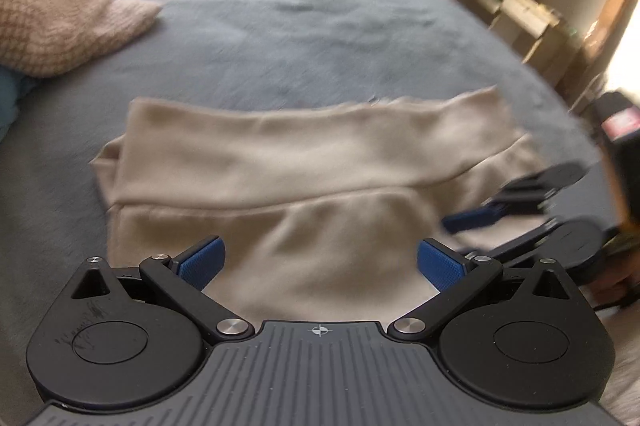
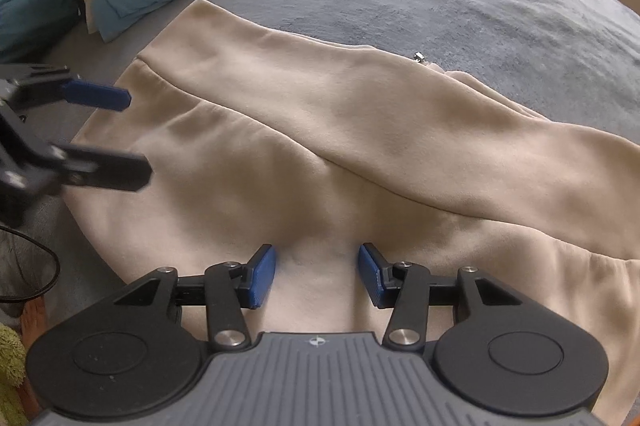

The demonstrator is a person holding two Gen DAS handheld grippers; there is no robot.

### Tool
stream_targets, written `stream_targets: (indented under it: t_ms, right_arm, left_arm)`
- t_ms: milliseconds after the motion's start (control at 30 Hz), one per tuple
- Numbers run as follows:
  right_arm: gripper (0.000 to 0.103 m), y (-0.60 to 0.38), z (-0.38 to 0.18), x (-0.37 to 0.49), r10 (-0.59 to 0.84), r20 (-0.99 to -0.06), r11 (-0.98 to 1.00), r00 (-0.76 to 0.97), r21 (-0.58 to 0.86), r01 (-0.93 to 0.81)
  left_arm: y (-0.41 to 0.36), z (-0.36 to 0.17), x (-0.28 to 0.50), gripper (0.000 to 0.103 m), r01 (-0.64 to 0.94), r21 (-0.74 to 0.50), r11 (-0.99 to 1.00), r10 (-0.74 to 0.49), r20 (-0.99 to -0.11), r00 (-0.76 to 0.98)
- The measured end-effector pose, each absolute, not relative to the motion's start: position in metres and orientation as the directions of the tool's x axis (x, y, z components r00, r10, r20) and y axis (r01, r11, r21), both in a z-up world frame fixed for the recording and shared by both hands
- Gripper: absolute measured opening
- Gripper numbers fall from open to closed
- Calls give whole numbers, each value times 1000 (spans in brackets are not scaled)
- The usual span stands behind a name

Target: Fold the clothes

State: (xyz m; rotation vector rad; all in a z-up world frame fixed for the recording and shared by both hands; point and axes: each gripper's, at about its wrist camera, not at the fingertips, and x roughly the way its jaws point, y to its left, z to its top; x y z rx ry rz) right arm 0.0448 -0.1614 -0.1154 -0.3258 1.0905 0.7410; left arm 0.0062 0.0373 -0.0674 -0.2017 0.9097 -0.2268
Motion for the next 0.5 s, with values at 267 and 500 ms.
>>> stream_targets:
  t_ms: [267, 500]
  right_arm:
    - [50, -162, -114, 44, 384, -885, 732, 262, 119, -670]
    - [48, -166, -104, 46, 393, -877, 749, 276, 131, -650]
  left_arm:
    - [16, -106, 40, 103, 123, -193, 973, -228, -775, 589]
    - [9, -106, 38, 103, 118, -147, 982, -189, -774, 605]
